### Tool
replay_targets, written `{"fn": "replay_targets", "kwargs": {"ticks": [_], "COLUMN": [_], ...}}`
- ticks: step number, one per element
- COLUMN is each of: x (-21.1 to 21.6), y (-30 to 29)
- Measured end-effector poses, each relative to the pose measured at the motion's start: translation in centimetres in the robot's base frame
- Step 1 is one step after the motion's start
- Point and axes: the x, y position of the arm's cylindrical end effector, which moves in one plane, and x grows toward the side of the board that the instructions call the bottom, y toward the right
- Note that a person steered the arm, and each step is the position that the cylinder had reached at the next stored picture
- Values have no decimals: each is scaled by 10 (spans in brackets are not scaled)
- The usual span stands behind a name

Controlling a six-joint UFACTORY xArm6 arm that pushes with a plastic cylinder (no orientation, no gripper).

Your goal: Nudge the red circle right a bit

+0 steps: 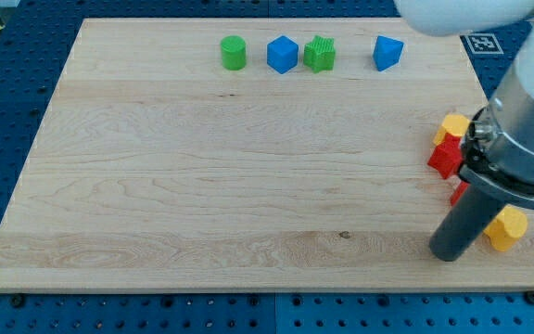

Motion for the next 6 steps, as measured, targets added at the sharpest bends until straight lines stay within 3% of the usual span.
{"fn": "replay_targets", "kwargs": {"ticks": [2,6], "x": [-31,-42], "y": [5,33]}}
